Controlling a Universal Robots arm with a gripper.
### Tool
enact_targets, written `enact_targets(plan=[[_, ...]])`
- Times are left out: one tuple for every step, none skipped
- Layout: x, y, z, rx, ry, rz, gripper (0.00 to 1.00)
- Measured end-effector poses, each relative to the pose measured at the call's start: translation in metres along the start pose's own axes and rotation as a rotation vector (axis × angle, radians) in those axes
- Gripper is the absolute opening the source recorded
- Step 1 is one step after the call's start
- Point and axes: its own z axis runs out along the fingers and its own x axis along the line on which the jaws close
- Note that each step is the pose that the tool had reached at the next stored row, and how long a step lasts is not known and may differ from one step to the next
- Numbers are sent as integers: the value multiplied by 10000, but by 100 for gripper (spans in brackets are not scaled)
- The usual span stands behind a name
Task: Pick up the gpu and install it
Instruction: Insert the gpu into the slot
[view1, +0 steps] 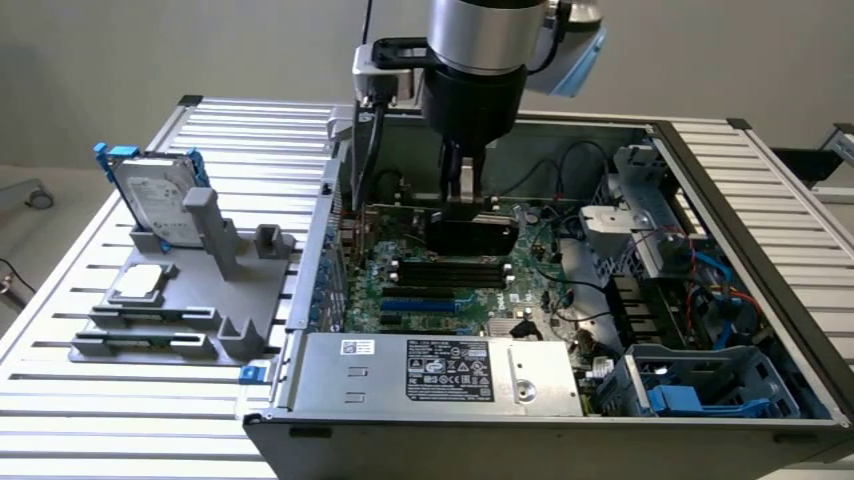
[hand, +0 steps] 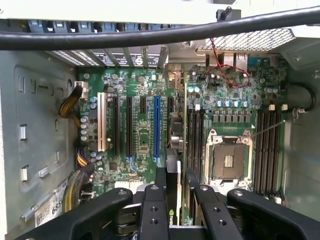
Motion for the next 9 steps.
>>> enact_targets(plan=[[1,15,16,8,6,0,26],[1,33,31,26,12,-2,26],[2,48,42,46,19,-2,26],[3,61,51,62,31,-2,26],[7,66,61,74,38,-2,26],[15,68,71,81,42,-3,26],[26,69,82,85,46,-5,26],[34,71,93,91,47,-5,26],[40,73,105,96,49,-4,26]])
